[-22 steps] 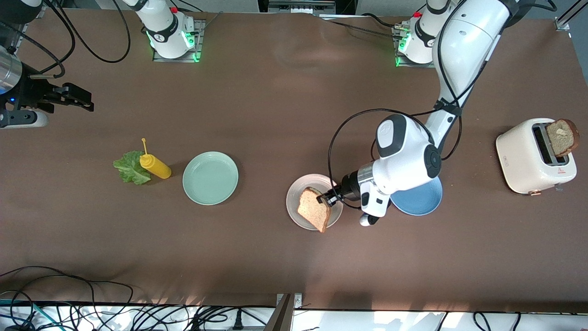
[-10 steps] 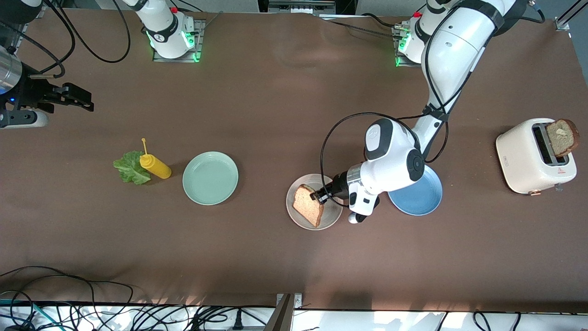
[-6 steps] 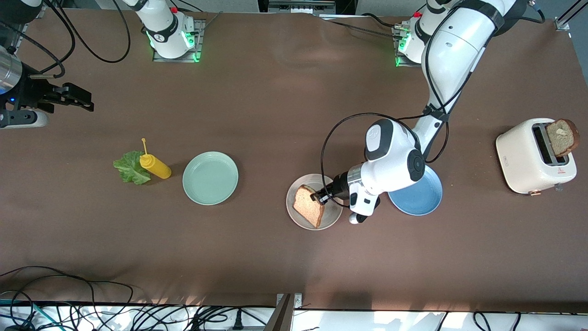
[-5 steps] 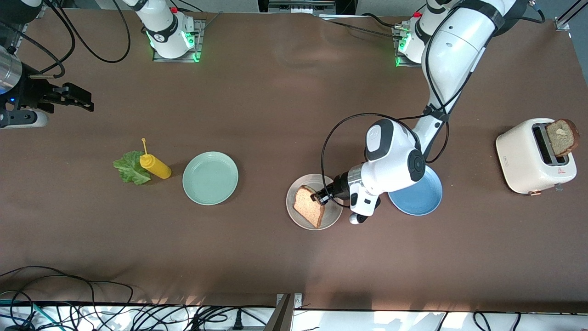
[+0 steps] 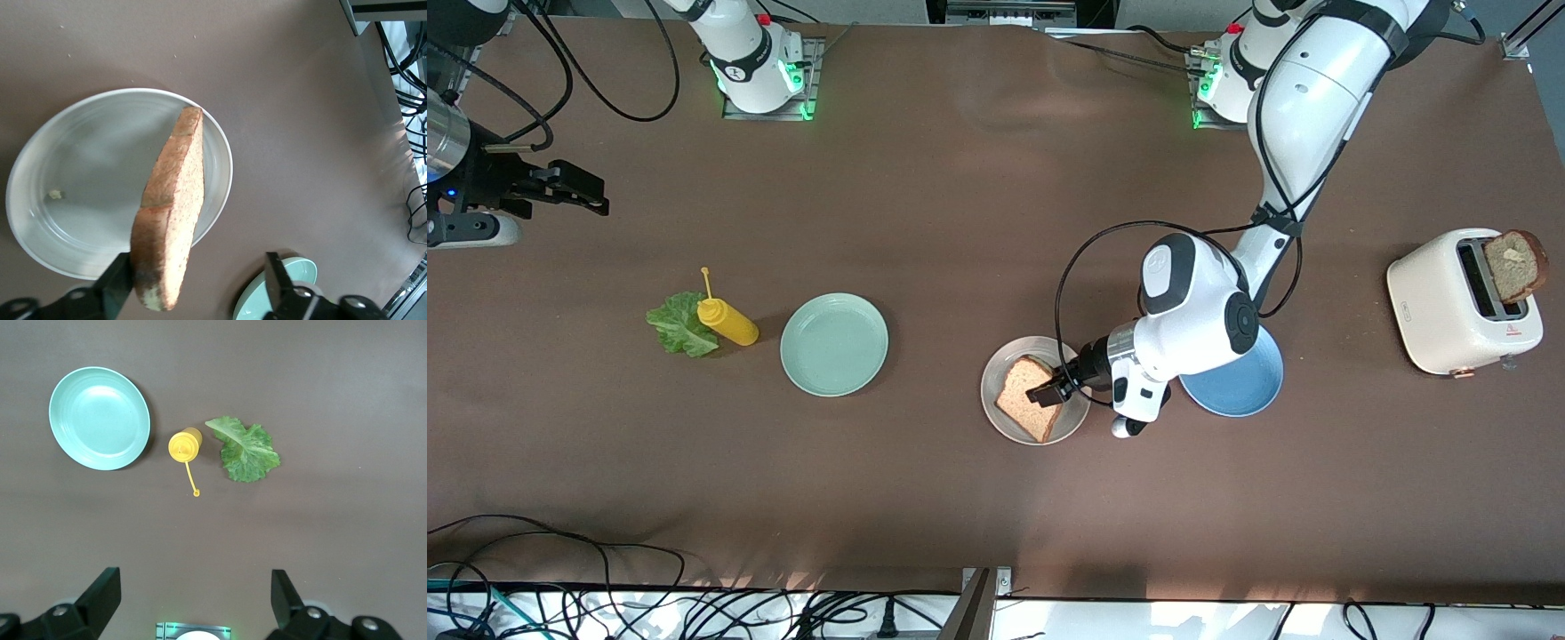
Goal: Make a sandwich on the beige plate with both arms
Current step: 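Lower the bread onto the beige plate and open the left gripper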
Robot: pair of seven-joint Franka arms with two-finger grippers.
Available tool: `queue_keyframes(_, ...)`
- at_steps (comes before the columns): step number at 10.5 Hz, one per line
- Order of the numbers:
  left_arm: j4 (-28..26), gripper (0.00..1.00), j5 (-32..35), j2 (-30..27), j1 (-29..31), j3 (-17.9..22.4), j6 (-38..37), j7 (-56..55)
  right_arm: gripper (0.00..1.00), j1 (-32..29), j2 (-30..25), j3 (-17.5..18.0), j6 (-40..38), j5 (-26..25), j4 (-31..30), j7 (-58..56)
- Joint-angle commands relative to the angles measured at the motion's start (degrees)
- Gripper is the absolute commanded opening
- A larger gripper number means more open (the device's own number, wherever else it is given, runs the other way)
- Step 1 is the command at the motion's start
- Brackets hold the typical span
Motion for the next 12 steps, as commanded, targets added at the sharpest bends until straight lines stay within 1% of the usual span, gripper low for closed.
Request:
queue_keyframes(1,-0.66,1.00,5.42,0.05,0.86,-0.06,-6.63,1.42,1.00,-0.09,0.22,0.28,-1.27,-0.60,1.17,-0.40)
queue_keyframes(2,-0.75,1.00,7.02,0.14,1.47,-0.15,-8.25,1.42,1.00,-0.09,0.22,0.19,-1.27,-0.60,1.17,-0.40)
queue_keyframes(4,-0.75,1.00,7.12,0.14,1.66,-0.15,-9.31,2.03,1.00,-0.17,0.22,0.19,-1.27,-0.60,1.17,-0.40)
queue_keyframes(6,-0.49,1.00,7.90,-0.38,3.75,-0.15,-13.42,2.74,1.00,-0.17,0.22,0.19,-1.27,-0.60,1.17,-0.49)
queue_keyframes(7,-0.05,1.00,10.09,-1.17,4.64,-0.15,-15.28,2.65,1.00,-0.26,0.13,0.19,-1.27,-0.60,1.17,-0.49)
queue_keyframes(9,-0.13,1.00,16.32,-3.18,6.30,-0.15,-15.82,2.65,1.00,-0.26,0.13,0.10,-1.36,-0.69,1.26,-0.58)
queue_keyframes(10,-0.05,1.00,18.26,-4.42,7.45,-0.15,-18.26,2.57,1.00,-0.35,0.04,0.10,-1.54,-0.69,1.26,-0.58)
queue_keyframes(12,0.04,1.00,21.78,-9.50,11.21,-0.33,-25.89,3.26,1.00,-0.26,0.13,0.19,-1.54,-0.69,1.26,-0.49)
